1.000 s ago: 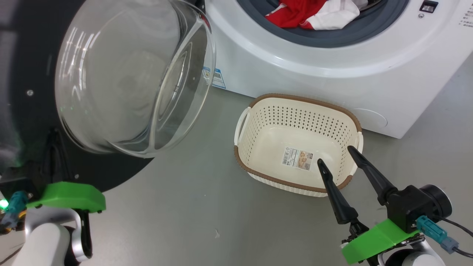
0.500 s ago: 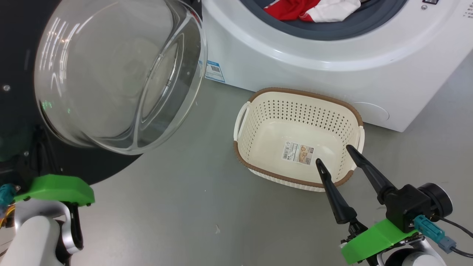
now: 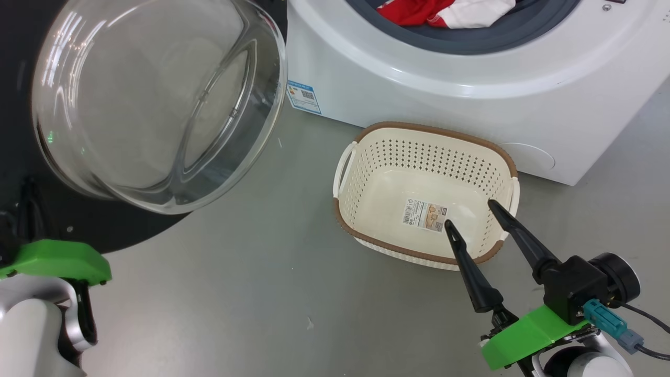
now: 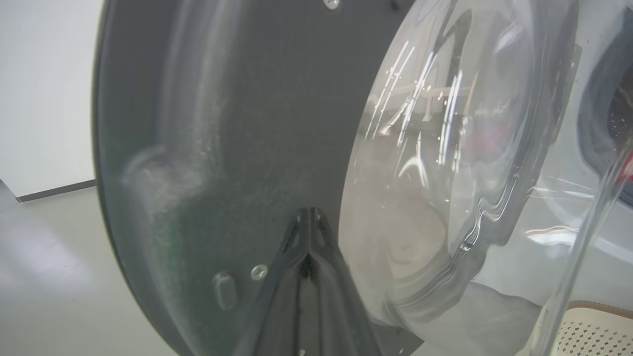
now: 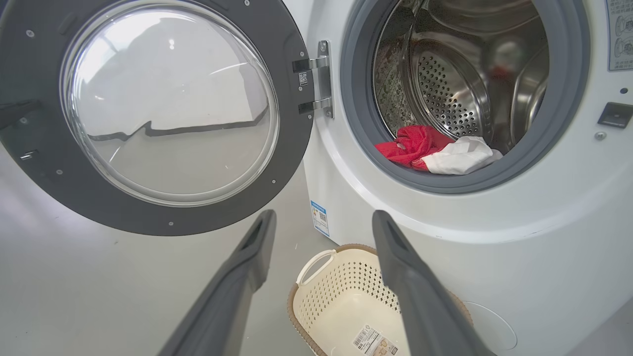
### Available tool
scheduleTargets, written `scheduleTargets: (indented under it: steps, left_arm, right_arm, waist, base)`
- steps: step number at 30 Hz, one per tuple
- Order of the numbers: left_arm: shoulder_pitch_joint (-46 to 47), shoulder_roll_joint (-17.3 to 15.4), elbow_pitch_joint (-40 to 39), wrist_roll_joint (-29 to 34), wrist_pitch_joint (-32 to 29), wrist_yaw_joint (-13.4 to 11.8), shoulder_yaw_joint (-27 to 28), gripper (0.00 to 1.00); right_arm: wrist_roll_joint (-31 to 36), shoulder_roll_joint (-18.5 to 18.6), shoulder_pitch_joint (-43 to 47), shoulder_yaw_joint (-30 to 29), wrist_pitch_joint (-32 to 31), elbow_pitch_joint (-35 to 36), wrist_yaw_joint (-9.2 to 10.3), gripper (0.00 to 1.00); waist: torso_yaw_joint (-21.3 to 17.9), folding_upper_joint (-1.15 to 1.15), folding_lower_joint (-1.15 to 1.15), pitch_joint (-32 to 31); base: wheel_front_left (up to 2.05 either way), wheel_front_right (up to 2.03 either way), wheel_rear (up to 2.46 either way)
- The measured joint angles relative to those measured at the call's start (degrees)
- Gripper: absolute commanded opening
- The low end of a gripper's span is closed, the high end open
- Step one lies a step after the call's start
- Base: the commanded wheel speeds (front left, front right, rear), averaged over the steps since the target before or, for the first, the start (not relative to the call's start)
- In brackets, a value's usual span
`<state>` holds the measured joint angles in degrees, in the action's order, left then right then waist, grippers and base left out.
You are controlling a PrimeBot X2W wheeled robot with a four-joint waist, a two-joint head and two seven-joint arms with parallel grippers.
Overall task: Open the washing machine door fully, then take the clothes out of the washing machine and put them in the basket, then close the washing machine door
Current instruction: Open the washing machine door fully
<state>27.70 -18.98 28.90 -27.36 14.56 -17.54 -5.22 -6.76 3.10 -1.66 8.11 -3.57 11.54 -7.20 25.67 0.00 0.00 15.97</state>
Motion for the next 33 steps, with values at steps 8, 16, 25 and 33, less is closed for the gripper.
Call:
scheduleTargets:
  steps: [8, 16, 25, 33]
  left_arm:
    - [0.42, 0.89, 0.89, 1.75, -0.01, 0.55, 2.00, 0.00]
    - [0.42, 2.24, -1.07, 2.83, -0.01, 2.10, 4.07, 0.00]
    - [-1.89, 4.24, -7.90, 3.34, 0.00, 4.02, 5.55, 0.00]
    - [-5.82, 5.39, -17.78, 3.37, -0.62, 4.44, 3.93, 0.73]
  right_arm:
    - [0.00, 0.02, 0.01, 0.10, 0.00, 0.02, 0.00, 1.00]
    - [-0.03, 0.02, -0.02, 0.05, 0.02, -0.07, 0.00, 1.00]
    - [-0.73, 0.01, -0.12, -0.29, 1.52, -0.99, 0.00, 1.00]
    - [-2.33, 0.00, -0.14, -1.76, 3.66, -2.35, 0.00, 1.00]
  waist:
    - [-0.30, 0.00, 0.00, -0.10]
    - [-0.73, 0.00, 0.00, -0.21]
    - [-2.10, 0.00, 0.00, -1.11]
    - [-3.66, 0.00, 0.00, -2.71]
  base:
    - [0.00, 0.00, 0.00]
    - [0.00, 0.00, 0.00]
    - [0.00, 0.00, 0.00]
    - [0.00, 0.00, 0.00]
